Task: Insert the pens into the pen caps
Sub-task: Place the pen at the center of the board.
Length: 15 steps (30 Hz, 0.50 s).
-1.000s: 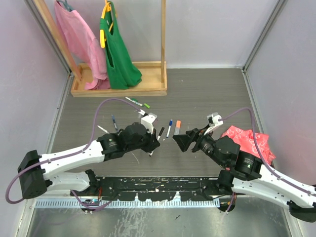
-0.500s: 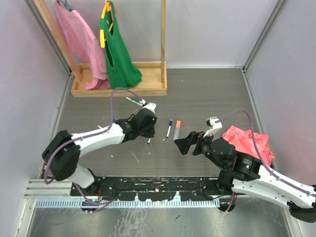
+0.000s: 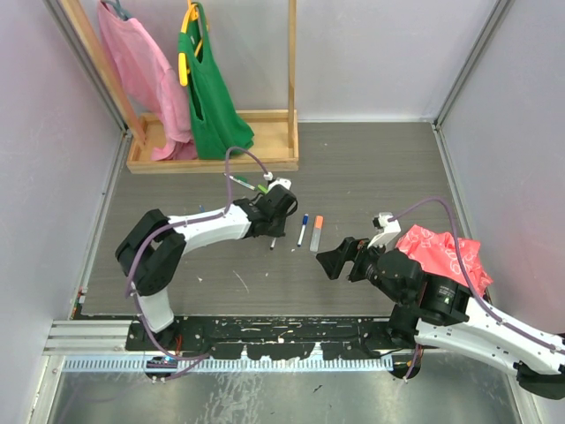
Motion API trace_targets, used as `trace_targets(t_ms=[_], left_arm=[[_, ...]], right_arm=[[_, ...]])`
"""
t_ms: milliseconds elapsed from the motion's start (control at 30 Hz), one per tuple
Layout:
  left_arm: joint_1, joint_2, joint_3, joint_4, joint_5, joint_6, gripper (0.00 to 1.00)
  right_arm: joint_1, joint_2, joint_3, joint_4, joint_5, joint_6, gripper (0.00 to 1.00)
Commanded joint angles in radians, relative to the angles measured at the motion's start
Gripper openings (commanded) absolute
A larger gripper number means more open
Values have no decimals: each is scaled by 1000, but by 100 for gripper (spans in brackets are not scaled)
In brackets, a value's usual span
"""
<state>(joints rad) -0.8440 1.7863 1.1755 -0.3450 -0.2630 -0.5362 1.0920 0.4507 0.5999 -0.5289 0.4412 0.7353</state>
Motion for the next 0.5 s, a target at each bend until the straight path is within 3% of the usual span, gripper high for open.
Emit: trace_targets(t_ms=[0, 467], left_arm=[[7, 27, 67, -46, -66, 8, 6], [29, 138, 152, -56, -26, 12, 6]], right_arm=[[2, -15, 2, 7, 19, 33, 97], [2, -3, -4, 13, 18, 41, 97]])
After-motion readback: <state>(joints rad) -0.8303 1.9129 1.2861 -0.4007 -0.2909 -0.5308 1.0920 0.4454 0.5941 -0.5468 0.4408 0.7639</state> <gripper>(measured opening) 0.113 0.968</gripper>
